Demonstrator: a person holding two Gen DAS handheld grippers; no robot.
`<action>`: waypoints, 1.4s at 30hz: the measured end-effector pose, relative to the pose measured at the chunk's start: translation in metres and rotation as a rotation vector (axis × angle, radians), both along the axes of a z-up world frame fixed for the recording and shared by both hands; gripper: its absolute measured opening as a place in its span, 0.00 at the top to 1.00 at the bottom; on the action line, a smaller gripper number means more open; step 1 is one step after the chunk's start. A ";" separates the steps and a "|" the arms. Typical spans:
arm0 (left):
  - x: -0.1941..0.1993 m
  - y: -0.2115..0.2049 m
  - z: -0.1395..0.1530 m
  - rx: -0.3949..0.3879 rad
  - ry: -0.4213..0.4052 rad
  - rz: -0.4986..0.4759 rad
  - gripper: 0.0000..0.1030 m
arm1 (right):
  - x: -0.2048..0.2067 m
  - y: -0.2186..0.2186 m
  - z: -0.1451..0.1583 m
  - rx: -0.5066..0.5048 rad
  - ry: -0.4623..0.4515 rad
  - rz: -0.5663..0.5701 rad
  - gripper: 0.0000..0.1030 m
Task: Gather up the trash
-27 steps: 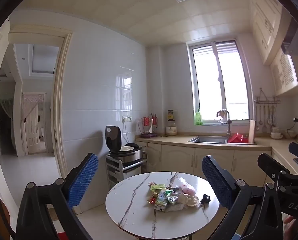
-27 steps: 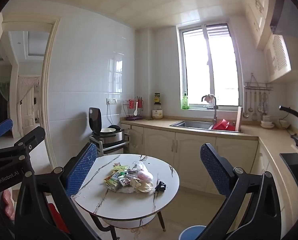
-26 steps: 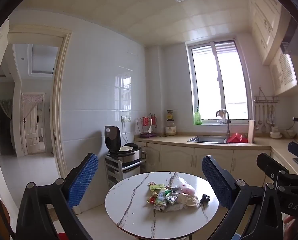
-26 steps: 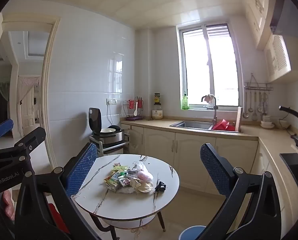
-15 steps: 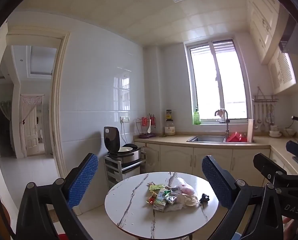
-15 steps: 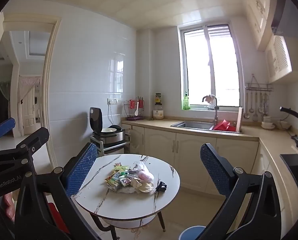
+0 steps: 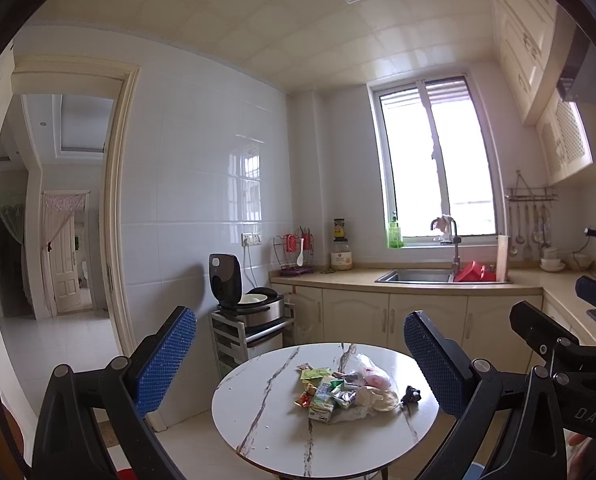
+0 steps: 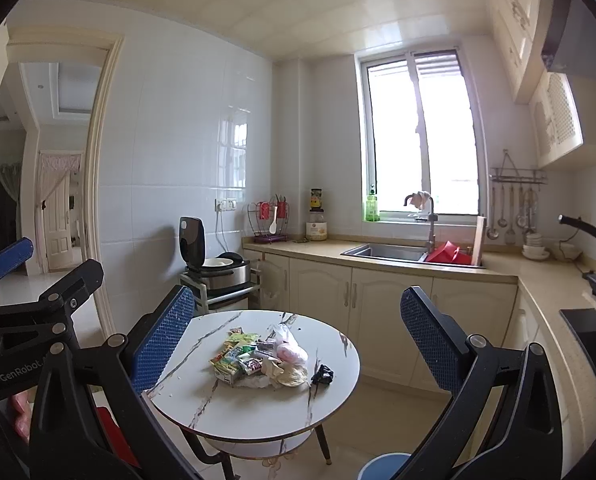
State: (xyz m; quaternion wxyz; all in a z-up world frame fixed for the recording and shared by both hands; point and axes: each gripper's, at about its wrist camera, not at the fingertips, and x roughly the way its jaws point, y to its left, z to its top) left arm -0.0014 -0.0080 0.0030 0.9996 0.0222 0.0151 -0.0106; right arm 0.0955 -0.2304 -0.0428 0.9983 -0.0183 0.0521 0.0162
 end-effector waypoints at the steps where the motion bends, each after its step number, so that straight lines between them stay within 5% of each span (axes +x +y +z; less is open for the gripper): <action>1: 0.000 -0.001 0.000 0.001 -0.001 0.001 0.01 | 0.000 0.000 0.000 0.000 0.000 0.001 0.00; 42: -0.001 -0.002 -0.003 0.000 0.000 0.004 0.01 | -0.003 0.003 -0.001 0.004 -0.005 -0.006 0.00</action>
